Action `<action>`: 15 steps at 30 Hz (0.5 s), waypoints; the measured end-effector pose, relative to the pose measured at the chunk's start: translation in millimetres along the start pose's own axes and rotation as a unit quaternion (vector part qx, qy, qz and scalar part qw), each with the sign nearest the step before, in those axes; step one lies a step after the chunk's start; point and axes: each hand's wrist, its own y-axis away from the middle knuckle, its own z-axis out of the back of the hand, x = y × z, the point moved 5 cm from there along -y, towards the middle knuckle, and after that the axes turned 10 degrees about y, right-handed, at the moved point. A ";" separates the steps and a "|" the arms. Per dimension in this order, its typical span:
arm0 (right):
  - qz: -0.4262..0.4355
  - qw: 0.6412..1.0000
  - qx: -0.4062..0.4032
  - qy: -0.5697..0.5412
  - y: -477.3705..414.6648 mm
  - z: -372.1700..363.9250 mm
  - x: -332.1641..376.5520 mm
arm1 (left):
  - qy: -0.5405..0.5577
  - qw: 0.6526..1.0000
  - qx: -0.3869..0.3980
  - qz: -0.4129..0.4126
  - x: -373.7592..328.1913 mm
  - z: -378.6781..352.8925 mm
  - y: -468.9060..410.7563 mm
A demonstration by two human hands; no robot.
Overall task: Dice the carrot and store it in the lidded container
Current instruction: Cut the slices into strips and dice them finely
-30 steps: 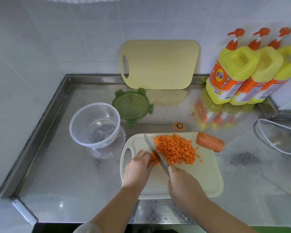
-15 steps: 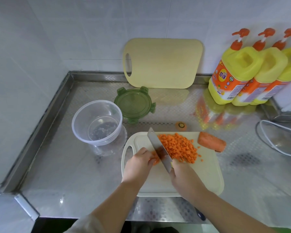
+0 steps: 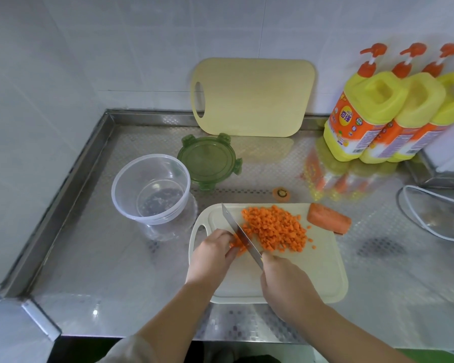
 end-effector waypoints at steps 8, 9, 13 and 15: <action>-0.017 1.000 0.011 0.019 -10.5 -13.5 3.2 | -0.019 0.999 0.021 0.018 0.5 -3.6 -1.5; -0.021 0.999 0.014 0.028 -11.7 -15.4 4.0 | -0.022 0.999 0.020 0.019 0.8 -3.6 -1.8; -0.027 0.999 0.018 0.023 -14.0 -18.4 4.9 | -0.025 0.999 0.024 0.023 2.5 -3.9 -2.6; -0.027 0.999 0.020 -0.012 -16.7 -17.9 -0.8 | -0.005 0.999 0.025 0.022 2.4 -3.6 -2.7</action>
